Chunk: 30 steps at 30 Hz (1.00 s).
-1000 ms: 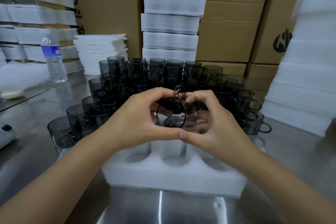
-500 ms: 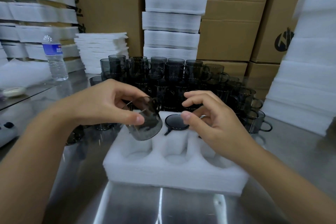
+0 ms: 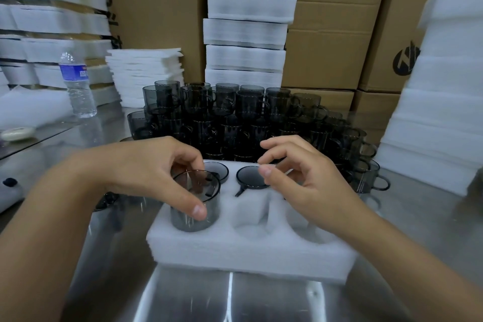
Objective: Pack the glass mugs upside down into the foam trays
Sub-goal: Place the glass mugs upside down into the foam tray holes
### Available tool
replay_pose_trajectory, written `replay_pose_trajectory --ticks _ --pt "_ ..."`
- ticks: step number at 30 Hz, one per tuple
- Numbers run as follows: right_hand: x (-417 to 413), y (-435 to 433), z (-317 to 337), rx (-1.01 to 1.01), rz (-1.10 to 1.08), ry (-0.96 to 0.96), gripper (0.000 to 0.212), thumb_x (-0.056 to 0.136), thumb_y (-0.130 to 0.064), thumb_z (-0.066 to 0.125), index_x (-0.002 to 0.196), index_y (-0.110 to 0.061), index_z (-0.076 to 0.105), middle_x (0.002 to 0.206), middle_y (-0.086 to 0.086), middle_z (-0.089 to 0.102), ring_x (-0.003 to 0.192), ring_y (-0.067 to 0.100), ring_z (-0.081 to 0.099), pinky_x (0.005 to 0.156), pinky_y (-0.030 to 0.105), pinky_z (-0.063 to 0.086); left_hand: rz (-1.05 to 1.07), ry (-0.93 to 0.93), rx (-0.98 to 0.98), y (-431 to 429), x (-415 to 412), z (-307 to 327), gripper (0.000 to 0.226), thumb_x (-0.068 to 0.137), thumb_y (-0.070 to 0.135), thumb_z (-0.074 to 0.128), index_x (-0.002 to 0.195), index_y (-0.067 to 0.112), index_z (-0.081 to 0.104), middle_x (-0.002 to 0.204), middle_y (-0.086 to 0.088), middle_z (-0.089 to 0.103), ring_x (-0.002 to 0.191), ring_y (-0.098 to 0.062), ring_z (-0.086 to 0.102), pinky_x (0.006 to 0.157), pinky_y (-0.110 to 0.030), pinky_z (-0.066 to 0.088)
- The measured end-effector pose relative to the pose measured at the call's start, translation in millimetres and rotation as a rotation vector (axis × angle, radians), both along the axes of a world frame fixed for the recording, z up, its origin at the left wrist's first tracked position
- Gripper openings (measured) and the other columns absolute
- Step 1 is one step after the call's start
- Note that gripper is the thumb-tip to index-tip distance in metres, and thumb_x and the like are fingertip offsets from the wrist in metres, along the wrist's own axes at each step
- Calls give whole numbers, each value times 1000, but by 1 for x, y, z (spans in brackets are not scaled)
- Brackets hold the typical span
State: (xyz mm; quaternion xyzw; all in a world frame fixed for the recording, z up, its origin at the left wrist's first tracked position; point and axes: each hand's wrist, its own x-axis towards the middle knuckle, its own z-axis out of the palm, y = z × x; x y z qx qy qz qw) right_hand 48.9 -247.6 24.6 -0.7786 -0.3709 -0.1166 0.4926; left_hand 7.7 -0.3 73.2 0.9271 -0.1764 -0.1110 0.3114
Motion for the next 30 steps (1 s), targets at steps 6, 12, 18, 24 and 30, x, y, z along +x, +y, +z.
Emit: replay_pose_trajectory --ticks 6,12,18,24,30 --pt "-1 0 1 -24 -10 -10 5 88 -24 63 84 -24 67 116 -16 55 76 8 60 67 16 46 -35 49 33 4 -2 1 53 46 66 81 89 39 67 80 -10 65 68 -27 56 64 -42 46" --pt "-1 0 1 -35 -13 -4 7 88 -25 62 84 -23 67 116 -16 55 77 8 60 68 18 48 -26 80 63 5 1 0 61 42 72 79 97 46 67 85 -2 65 71 -20 58 66 -36 48" --pt "-2 0 2 -43 -11 -4 7 88 -23 62 84 -22 68 115 -15 56 76 7 59 68 16 46 70 -73 -10 0 4 -4 75 29 88 68 96 53 60 84 23 59 70 0 55 66 -24 48" --pt "-1 0 1 -51 -16 -17 7 88 -23 64 83 -22 68 111 -16 57 76 6 59 68 14 45 -56 -339 33 -36 2 -9 57 62 77 56 117 59 51 127 40 46 121 14 41 97 -21 37" --pt "0 -1 1 -26 -39 -38 6 88 -25 62 87 -23 68 117 -16 54 82 6 60 68 17 48 -153 -225 270 -48 3 -21 52 64 87 34 112 82 14 115 67 7 115 38 6 95 -3 19"
